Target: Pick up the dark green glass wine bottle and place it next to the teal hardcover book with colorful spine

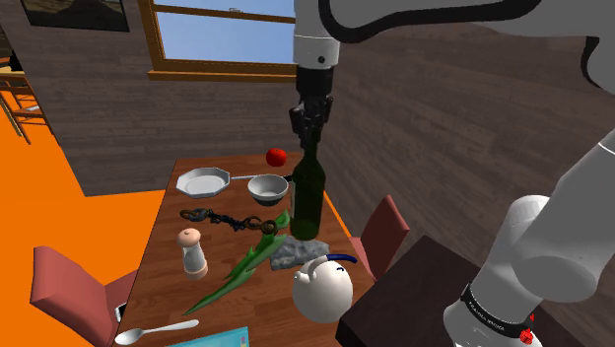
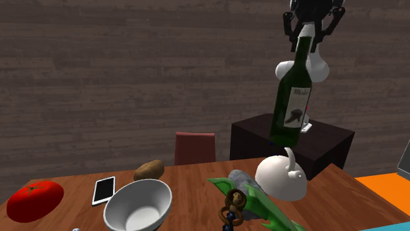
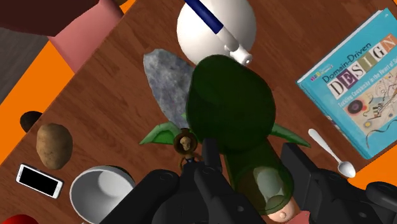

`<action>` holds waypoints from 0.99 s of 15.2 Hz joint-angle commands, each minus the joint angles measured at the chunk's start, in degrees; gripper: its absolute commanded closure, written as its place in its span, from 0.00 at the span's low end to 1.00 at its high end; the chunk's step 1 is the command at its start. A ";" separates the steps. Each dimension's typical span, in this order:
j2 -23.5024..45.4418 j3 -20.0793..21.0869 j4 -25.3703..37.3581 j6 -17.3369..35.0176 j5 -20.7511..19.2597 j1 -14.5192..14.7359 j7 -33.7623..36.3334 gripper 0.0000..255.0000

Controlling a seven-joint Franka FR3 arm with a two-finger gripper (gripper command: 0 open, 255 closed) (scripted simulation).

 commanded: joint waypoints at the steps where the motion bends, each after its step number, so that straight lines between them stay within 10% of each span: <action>1: -1.57 1.36 0.14 -1.79 0.60 1.05 2.28 1.00; 15: -5.09 11.51 9.59 -14.72 4.31 7.24 18.48 1.00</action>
